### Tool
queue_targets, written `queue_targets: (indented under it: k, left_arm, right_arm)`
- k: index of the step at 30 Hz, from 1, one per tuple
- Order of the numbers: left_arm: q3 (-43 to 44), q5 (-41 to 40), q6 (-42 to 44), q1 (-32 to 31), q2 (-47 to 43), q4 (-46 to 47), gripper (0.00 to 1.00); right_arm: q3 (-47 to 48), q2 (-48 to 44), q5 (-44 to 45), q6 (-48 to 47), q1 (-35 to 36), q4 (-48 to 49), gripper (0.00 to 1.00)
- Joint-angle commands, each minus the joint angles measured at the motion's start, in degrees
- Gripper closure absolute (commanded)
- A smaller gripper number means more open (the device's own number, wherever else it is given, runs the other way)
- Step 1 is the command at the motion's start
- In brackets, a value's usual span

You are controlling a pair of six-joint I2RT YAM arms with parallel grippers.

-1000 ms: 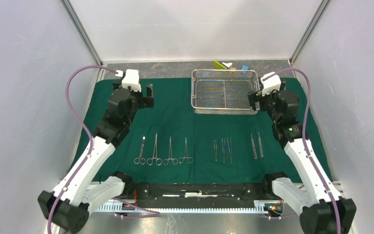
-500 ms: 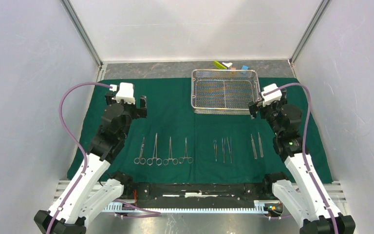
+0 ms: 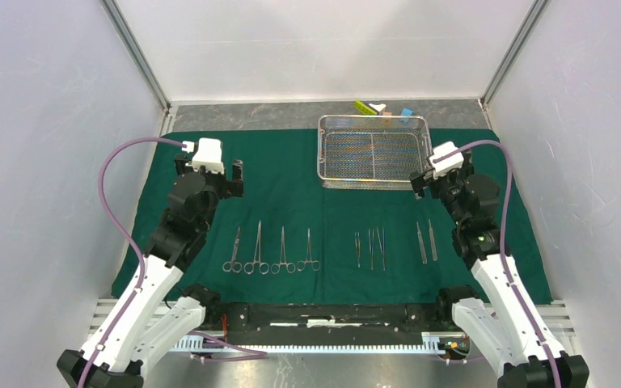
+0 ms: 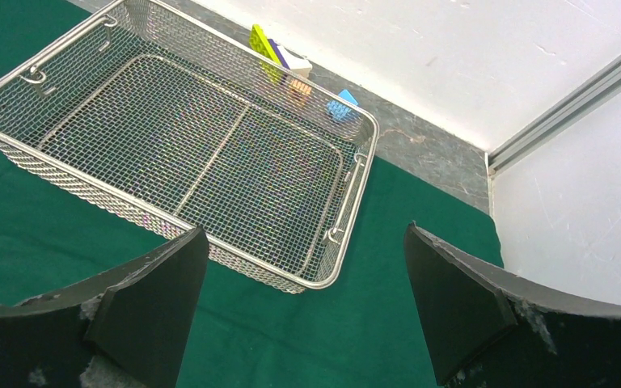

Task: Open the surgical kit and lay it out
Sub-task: Reset both arms

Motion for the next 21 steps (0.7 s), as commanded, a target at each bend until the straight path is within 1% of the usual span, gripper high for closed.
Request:
queue_targets:
  k: [1, 21]
  left_arm:
    - [-0.4, 0.5, -0.3, 0.4, -0.3, 2.3, 0.00]
    - [-1.0, 1.1, 0.1, 0.4, 0.1, 2.7, 0.00]
  right_arm:
    - [0.1, -0.1, -0.7, -1.2, -0.3, 2.0, 0.02]
    - [-0.2, -0.1, -0.9, -1.7, -0.3, 1.9, 0.02]
